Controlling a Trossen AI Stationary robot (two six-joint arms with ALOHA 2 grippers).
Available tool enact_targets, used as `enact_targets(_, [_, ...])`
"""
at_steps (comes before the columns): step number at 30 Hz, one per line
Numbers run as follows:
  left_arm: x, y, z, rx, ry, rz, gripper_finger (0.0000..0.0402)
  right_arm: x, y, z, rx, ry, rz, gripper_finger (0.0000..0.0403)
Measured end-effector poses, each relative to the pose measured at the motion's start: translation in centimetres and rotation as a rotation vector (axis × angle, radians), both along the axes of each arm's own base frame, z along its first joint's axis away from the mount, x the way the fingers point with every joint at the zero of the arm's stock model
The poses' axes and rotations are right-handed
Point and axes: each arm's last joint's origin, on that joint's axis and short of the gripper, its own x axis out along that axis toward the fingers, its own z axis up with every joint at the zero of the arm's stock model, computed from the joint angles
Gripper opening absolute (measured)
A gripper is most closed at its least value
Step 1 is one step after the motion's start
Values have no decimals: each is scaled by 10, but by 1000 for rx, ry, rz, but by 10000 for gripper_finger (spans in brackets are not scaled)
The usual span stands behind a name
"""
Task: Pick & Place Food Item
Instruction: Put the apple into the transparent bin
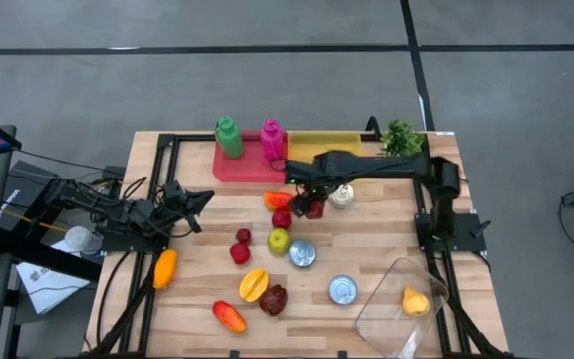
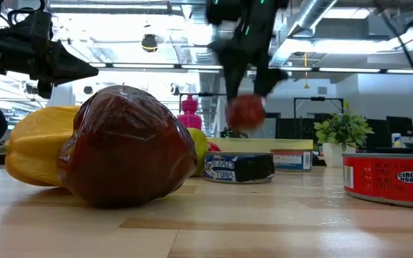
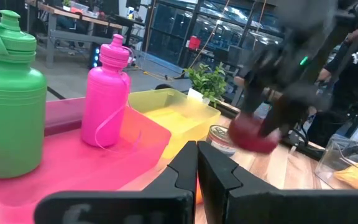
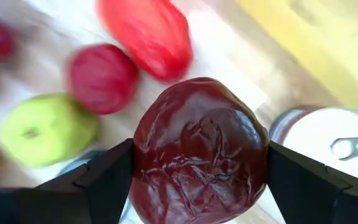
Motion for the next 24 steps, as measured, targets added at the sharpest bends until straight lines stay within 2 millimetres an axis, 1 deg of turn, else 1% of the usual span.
enact_targets(4, [0, 0, 0, 0, 0, 0, 1, -30, 22, 59, -2, -175, 96, 318])
enact_targets(6, [0, 0, 0, 0, 0, 0, 1, -48, 31, 85, -7, -266, 117, 318])
enact_targets(10, [0, 0, 0, 0, 0, -1, 1, -90, 45, 139, -14, -508, 126, 318])
enact_targets(12, [0, 0, 0, 0, 0, 0, 1, -111, 53, 162, -23, -637, 130, 318])
enact_targets(16, [0, 0, 0, 0, 0, -1, 1, -149, 68, 202, -88, -897, 192, 318])
enact_targets(19, [0, 0, 0, 0, 0, 0, 1, -173, 76, 227, -153, -1078, 245, 318])
enact_targets(24, [0, 0, 0, 0, 0, -1, 1, -201, 87, 259, -236, -1350, 390, 318])
